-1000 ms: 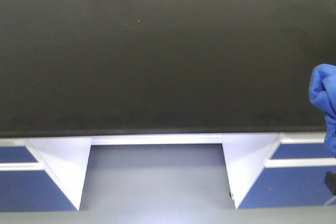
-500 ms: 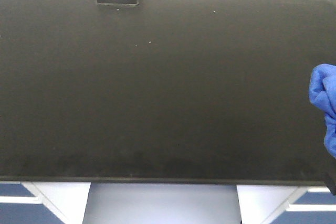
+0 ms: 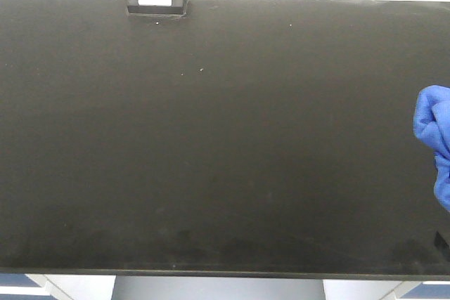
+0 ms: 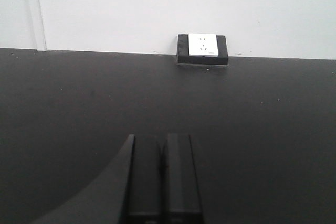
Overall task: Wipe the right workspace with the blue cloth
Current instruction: 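Approach the counter and lower the cloth toward its surface, then press the cloth on the counter and wipe it away from the robot's side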
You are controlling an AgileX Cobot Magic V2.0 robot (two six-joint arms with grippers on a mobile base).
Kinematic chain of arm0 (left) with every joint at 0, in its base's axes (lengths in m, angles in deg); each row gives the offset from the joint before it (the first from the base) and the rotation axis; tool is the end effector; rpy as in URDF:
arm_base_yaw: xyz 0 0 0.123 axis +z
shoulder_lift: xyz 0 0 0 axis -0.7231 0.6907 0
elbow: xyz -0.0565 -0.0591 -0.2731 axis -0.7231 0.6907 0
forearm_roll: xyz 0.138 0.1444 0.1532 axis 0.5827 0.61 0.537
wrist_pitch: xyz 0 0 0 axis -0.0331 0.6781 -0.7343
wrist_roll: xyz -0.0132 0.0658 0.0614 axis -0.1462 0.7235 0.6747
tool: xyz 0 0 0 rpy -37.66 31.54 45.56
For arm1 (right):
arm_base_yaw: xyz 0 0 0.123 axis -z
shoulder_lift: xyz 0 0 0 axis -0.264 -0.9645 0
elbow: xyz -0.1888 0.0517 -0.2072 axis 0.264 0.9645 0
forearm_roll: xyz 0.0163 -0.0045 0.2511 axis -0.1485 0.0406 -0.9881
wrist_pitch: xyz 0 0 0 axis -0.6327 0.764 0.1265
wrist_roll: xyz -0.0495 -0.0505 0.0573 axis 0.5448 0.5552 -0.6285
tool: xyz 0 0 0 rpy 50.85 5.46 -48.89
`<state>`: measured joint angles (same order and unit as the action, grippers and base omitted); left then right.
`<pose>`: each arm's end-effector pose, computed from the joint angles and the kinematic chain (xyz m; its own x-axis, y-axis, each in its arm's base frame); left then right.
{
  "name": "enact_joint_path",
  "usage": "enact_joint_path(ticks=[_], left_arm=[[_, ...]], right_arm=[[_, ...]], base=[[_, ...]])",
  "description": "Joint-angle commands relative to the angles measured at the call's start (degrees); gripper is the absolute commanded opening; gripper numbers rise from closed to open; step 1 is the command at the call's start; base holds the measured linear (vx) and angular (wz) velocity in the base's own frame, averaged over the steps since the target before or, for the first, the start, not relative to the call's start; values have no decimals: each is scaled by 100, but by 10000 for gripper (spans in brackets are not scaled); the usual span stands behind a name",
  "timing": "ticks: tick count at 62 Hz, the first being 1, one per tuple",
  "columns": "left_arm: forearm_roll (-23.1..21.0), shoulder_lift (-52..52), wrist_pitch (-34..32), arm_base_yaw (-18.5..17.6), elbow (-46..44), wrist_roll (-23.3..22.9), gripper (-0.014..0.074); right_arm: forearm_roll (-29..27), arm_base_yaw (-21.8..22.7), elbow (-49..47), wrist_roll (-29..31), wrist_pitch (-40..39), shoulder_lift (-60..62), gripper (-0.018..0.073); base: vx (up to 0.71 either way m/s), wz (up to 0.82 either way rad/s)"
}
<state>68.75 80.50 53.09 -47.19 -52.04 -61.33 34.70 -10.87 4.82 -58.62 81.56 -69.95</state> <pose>0.0564 0.0011 0.1902 -0.0851 -0.0372 -0.9957 -0.0104 0.9993 -0.0365 0.0713 0.0084 0.2576 -0.2903 -0.1562 -0.9441 -0.1229 0.9845 -0.1251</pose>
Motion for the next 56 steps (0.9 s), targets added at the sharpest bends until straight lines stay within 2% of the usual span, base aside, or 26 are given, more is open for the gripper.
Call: enact_joint_path(ticks=[1,33,40,49,56], left_arm=[[5,-93,-449,22,178,-49,-6],[5,-93,-449,22,178,-49,-6],[5,-93,-449,22,178,-49,-6],[5,-93,-449,22,178,-49,-6],[5,-93,-449,22,178,-49,-6]], right_arm=[[-72,-6,-151,40,-418,-38,0],[-196,-6,-151,29,-532,-51,0],[18,5,60,3,-597,-323,0],[494,5,511,-389,-859,-1143,1],[397,5,485,-956,-1498,-1849,1]], base=[[5,0],[1,0],[0,0],[0,0],[0,0]])
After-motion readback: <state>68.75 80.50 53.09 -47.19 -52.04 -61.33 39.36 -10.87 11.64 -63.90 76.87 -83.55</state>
